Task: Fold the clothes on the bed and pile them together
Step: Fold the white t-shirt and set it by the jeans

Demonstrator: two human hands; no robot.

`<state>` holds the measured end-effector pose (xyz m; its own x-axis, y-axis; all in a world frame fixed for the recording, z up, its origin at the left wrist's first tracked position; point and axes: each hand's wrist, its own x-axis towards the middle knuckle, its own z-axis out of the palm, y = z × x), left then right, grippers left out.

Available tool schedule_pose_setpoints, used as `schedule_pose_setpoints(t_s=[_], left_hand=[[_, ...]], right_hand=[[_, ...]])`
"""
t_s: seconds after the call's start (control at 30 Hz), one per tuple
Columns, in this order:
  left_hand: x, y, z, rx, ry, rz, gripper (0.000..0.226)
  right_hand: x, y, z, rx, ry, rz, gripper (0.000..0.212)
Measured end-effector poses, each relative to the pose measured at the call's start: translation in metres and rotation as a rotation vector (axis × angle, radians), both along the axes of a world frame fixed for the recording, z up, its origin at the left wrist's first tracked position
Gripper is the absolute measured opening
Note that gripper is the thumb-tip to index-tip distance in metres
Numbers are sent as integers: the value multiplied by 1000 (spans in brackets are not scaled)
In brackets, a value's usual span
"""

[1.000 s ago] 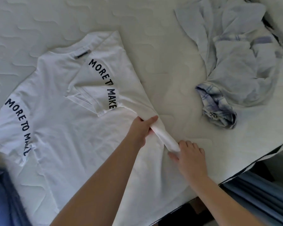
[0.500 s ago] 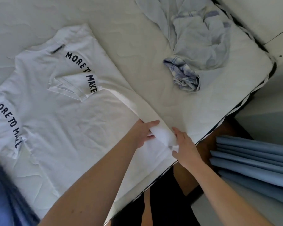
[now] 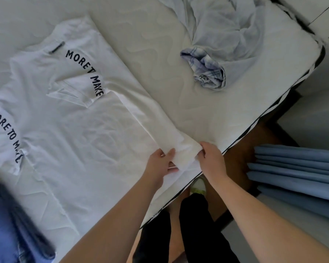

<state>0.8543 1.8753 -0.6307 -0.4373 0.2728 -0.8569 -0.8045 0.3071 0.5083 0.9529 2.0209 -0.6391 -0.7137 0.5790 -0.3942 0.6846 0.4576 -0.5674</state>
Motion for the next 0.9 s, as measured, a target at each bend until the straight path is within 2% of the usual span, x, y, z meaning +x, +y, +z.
schedule_pose_setpoints(t_s=[0.07, 0.13, 0.3, 0.43, 0.53, 0.67, 0.77, 0.83, 0.9], left_hand=[[12, 2, 1, -45, 12, 49, 15], [23, 6, 0, -97, 59, 36, 9], [33, 7, -10, -256, 157, -177, 18], [24, 1, -12, -256, 248, -268, 17], [23, -4, -9, -261, 238, -272, 16], [26, -4, -2, -297, 185, -247, 26], [33, -6, 2, -290, 94, -232, 38], [33, -12, 3, -280, 91, -222, 35], [29, -18, 5, -273, 110, -190, 29]], right_hand=[[6, 3, 2, 64, -20, -13, 16], [16, 6, 3, 211, -64, 52, 10], [25, 8, 4, 369, -188, 229, 6], [19, 8, 4, 339, -177, 343, 29], [23, 7, 6, 263, -166, 284, 27], [28, 5, 9, 339, -197, 258, 21], [30, -3, 15, 434, -247, 243, 37], [34, -11, 20, 434, -242, 225, 49], [33, -17, 24, 427, -183, 196, 49]])
